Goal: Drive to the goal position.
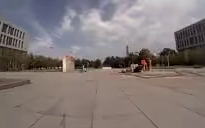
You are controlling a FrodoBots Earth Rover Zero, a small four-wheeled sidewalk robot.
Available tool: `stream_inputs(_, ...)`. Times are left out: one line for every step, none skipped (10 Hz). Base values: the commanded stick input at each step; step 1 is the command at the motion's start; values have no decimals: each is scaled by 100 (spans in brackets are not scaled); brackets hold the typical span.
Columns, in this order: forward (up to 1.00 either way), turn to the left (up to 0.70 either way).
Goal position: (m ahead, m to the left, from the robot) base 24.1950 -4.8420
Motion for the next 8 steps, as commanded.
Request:
stream_inputs(100, 0)
stream_inputs(100, 0)
stream_inputs(100, 0)
stream_inputs(100, 0)
stream_inputs(100, 0)
stream_inputs(100, 0)
stream_inputs(100, 0)
stream_inputs(100, 0)
